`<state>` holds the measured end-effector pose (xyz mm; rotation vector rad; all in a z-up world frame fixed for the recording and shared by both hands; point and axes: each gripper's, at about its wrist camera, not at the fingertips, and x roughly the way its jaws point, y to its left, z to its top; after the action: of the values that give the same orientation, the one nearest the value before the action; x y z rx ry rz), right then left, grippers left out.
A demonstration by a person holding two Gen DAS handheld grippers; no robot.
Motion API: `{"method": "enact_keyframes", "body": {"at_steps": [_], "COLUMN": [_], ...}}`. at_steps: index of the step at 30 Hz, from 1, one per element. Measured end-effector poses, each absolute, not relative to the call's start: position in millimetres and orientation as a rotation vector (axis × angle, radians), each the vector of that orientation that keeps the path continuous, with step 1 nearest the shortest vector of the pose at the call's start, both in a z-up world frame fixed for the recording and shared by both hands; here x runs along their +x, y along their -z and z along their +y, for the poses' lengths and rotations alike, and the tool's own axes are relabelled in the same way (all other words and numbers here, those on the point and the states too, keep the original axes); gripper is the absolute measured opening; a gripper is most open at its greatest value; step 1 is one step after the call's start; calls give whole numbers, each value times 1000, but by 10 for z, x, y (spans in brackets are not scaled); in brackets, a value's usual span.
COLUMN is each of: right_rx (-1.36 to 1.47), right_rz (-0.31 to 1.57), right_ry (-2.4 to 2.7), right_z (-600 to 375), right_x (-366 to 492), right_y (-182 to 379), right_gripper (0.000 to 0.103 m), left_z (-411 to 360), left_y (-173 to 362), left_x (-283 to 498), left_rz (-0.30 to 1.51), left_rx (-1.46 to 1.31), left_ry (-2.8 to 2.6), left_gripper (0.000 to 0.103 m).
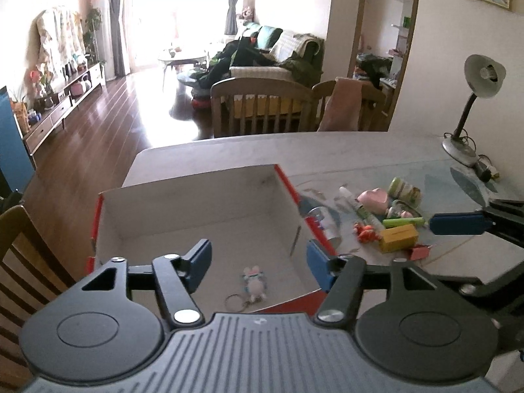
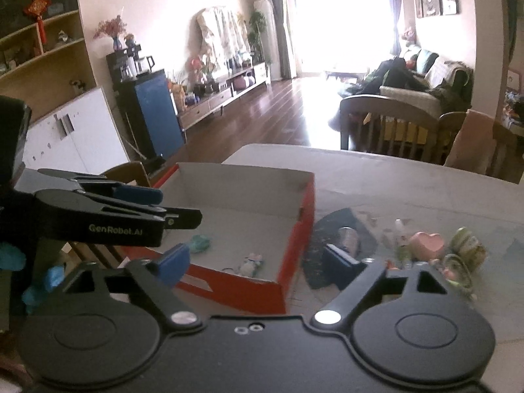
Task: Organize rigid objects
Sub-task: 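Withdraw both tools from the box back toward the items on the table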
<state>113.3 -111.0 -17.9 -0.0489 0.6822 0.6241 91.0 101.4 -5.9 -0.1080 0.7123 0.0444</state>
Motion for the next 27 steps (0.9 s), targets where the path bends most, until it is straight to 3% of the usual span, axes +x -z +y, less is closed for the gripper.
{"method": "enact_keyframes", "body": {"at_steps": [4,7,23,25,27], "right_rx": [-39,-36,-41,-37,-33], "right_rz": [676,676,742,751,763], "right_ry": [-600,-566,-433,-415,-403], "right_z": [-1342,-1522,-2281,-2360,-2432], "right_x": [1107,1108,1277,1326,1389], "right_y": [229,291,786,856,937], "right_gripper": [94,94,94,94,94], "left_z": [820,661,32,-29,-90], "left_y": [65,74,364,404,455], "left_x": [958,1008,1441,1490,1561], "left_rz": [705,697,745,750,752], "left_rx": [-116,-115,-199,-203,-211], "left_ry": [-32,-20,-19,-37,-59], "left_gripper": [67,78,85,96,99]}}
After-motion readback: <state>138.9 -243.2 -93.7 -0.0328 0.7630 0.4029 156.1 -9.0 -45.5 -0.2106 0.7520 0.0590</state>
